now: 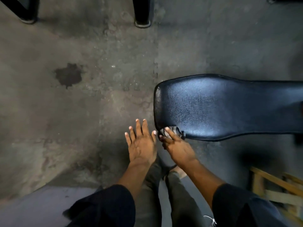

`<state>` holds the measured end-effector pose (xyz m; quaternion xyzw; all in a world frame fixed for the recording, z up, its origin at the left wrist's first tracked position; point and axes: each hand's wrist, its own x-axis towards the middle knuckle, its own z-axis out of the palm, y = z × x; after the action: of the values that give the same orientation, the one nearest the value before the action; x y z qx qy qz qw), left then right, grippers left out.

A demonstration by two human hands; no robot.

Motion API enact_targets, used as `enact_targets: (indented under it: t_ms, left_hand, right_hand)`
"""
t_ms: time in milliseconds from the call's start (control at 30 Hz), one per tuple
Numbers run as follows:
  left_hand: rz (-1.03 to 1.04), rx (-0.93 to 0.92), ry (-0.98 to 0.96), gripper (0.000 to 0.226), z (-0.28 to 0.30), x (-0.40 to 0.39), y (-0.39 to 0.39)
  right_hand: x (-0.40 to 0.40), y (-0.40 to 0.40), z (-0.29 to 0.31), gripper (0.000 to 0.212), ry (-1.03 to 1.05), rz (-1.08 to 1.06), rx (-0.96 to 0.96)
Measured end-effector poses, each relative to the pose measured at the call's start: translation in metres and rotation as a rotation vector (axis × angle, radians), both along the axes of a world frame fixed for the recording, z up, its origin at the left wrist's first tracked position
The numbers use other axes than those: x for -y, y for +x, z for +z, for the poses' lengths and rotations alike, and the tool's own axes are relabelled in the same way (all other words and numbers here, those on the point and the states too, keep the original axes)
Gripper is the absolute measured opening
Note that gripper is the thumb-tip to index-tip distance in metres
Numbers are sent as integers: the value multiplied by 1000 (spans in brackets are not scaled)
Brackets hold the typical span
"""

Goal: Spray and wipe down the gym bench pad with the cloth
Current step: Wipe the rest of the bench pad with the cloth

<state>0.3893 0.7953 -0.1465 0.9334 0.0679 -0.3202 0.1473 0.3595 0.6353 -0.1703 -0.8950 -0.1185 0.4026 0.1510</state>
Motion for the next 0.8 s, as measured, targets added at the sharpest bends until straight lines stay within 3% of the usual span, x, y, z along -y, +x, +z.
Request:
enact_targets:
  t_ms: [100,267,500,800]
  left_hand:
    - [-131,-27,-5,68,15,12,-9]
    - [-320,-25,-42,68,41,35,-16]
    - [-560,24,-26,69,85,70,-18]
    - [-695,91,-7,71,139,161,-26]
  right_hand:
    - [9,-25,36,48,79,-375,-139]
    - [33,-45,85,37,129,-673,108]
    - [81,-72,133,39,233,-1037,279]
    - [155,-141,166,35,232,-1377,296]
